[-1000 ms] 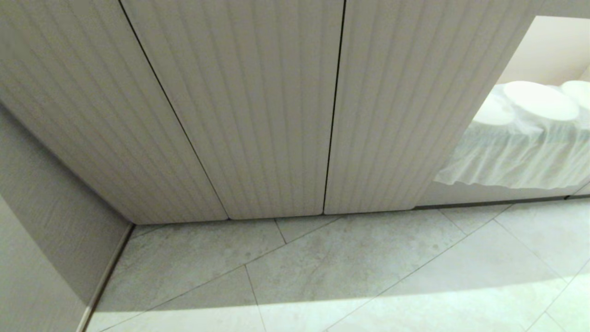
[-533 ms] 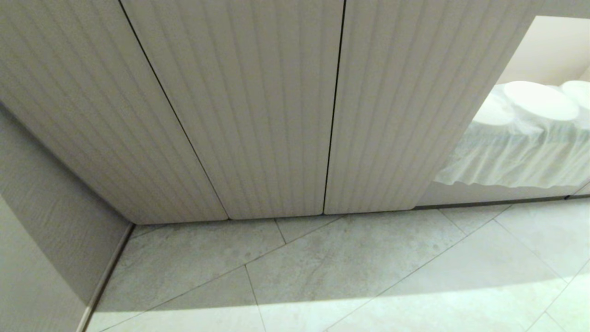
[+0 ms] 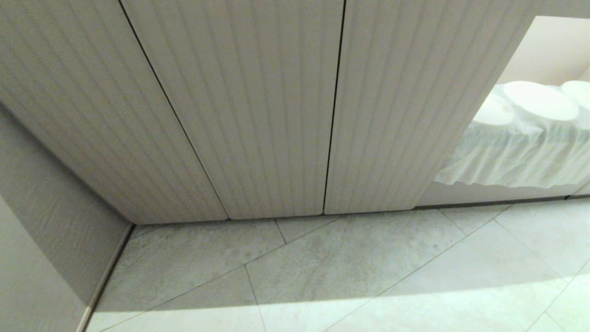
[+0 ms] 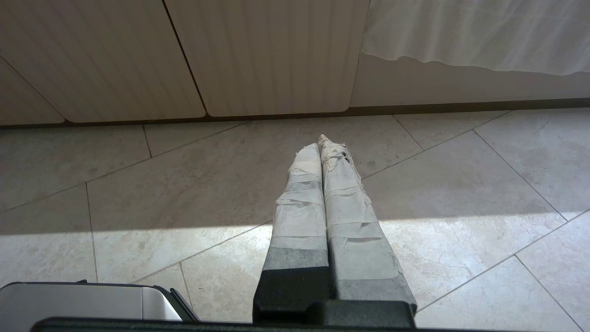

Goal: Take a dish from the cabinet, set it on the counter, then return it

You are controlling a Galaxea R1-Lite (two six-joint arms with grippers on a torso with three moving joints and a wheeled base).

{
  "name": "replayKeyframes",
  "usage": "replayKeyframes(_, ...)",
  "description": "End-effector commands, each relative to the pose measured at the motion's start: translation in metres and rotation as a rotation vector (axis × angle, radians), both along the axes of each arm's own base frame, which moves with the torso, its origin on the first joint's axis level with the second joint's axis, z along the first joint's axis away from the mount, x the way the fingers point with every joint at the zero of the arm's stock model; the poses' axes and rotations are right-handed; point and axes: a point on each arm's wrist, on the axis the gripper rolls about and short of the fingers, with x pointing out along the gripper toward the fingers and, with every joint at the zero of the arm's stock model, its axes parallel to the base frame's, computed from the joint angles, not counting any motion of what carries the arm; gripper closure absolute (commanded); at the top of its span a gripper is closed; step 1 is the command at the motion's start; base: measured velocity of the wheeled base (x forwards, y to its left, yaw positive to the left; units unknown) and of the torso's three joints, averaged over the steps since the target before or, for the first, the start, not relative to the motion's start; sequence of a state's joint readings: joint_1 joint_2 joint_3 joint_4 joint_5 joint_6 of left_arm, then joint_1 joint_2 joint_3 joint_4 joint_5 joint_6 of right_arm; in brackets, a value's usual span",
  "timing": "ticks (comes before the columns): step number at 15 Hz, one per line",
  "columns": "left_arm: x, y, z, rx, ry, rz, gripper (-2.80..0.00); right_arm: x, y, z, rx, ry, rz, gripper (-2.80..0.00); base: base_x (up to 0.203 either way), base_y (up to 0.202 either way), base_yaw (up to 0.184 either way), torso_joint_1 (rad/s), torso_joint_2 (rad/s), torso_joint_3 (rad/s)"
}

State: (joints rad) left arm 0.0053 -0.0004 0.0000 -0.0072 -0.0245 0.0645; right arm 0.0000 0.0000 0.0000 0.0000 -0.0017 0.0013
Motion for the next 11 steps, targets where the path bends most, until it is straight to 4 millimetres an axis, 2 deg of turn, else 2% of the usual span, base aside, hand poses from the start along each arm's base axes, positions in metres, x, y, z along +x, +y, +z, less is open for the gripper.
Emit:
replayKeyframes(1, 0.0000, 0.0000, 0.0001, 0.000, 0.000, 0.001, 0.00, 0.0000, 0.0000, 0.0002, 0.000, -0.002, 0.000, 0.00, 0.000, 0.000, 0.000, 0.000, 0.00, 0.000)
replayKeyframes(11, 0.0000, 0.0000, 0.0001, 0.000, 0.000, 0.001, 0.00, 0.0000, 0.0000, 0.0002, 0.000, -0.002, 0.000, 0.00, 0.000, 0.000, 0.000, 0.000, 0.00, 0.000)
